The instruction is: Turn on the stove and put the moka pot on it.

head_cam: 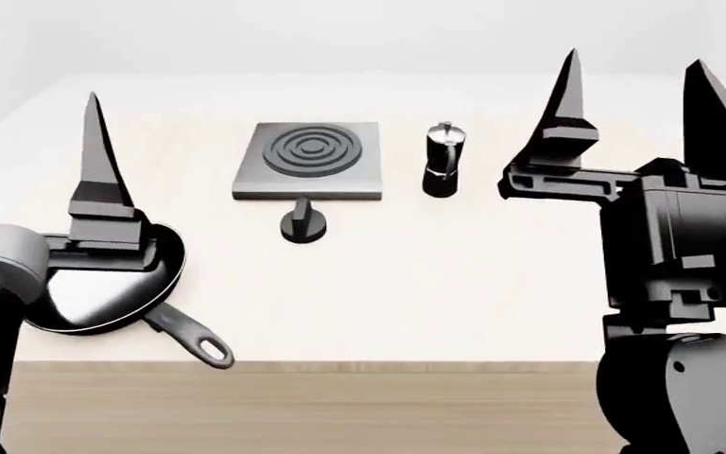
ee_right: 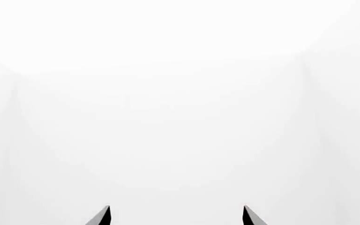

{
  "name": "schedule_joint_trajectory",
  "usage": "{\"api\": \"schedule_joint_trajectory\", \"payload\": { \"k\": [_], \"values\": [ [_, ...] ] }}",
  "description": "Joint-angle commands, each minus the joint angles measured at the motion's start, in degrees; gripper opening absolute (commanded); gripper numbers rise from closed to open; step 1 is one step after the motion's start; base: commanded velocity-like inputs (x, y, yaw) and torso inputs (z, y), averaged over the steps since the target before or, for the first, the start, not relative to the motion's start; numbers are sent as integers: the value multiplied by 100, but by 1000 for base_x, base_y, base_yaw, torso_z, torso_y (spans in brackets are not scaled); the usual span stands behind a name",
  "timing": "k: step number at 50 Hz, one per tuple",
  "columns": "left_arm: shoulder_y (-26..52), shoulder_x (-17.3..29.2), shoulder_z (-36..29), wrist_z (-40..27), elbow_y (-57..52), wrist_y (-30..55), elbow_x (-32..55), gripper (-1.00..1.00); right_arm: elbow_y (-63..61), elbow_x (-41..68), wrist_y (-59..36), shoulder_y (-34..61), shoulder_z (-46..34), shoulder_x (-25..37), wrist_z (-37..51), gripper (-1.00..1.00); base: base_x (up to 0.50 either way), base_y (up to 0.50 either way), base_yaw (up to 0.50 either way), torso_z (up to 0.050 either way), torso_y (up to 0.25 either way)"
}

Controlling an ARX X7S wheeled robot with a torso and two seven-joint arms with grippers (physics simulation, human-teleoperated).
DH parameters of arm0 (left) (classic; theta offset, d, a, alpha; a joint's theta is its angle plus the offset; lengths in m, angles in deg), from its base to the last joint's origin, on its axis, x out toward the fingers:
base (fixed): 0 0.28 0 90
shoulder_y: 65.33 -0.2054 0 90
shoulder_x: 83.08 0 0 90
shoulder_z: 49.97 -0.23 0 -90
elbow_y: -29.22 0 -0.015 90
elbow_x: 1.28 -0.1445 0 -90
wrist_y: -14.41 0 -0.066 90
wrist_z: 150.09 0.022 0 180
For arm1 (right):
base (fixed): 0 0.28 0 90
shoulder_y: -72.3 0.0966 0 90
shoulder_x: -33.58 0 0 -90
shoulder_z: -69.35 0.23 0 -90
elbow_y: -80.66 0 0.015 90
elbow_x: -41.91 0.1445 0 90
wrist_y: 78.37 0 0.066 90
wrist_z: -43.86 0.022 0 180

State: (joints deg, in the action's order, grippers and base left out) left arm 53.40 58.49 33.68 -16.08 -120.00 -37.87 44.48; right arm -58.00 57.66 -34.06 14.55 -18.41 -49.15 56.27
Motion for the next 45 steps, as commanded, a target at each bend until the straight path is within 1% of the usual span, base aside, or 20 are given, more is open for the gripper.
{"api": "schedule_joint_trajectory", "payload": {
  "k": [1,9,12,16,22,24,25,27,29,34,37,39,40,41,45],
  "values": [
    [33,247,-129,-202,2,-227,202,100,-75,109,-90,59,-14,44,87,100,0,0,0,50,96],
    [-80,282,-227,-309,91,-307,145,100,-5,104,42,-4,-75,76,119,100,0,0,0,50,96],
    [-226,274,-216,-237,87,-515,16,100,-35,91,58,-25,-116,107,138,100,0,0,0,50,96],
    [-273,276,-250,-284,109,-545,-39,100,-24,-52,260,-103,-244,222,131,100,0,0,0,0,0],
    [-249,287,-284,-323,116,-574,-19,100,2,-50,269,-122,-292,230,176,100,0,25,0,0,0],
    [-259,307,-287,-345,102,-581,-8,100,-13,-20,263,-123,-282,230,180,100,0,238,0,0,0],
    [-224,315,-291,-360,97,-558,28,100,59,-85,471,-259,-317,239,160,100,0,238,0,0,0],
    [-253,328,-302,-370,95,-578,11,100,3,-19,283,-135,-295,244,191,100,0,348,0,0,0],
    [-210,340,-312,-383,92,-564,47,100,51,-45,460,-268,-311,247,171,100,0,357,0,0,0],
    [-141,360,-351,-408,100,-552,91,100,-9,56,245,-121,-284,252,219,100,0,359,0,0,0],
    [-190,376,-359,-422,106,-601,67,100,67,11,476,-273,-315,259,198,100,0,318,0,0,0],
    [-150,391,-369,-442,99,-583,107,100,-12,97,242,-103,-277,261,241,100,0,309,0,0,0],
    [-115,399,-368,-457,93,-566,146,100,43,29,468,-270,-322,269,212,100,0,301,0,0,0],
    [-107,405,-369,-465,91,-568,158,100,21,59,368,-192,-313,272,232,100,0,305,0,0,0],
    [-101,409,-408,-465,114,-592,151,100,103,62,518,-319,-319,277,214,100,0,205,0,0,0]
  ]
}}
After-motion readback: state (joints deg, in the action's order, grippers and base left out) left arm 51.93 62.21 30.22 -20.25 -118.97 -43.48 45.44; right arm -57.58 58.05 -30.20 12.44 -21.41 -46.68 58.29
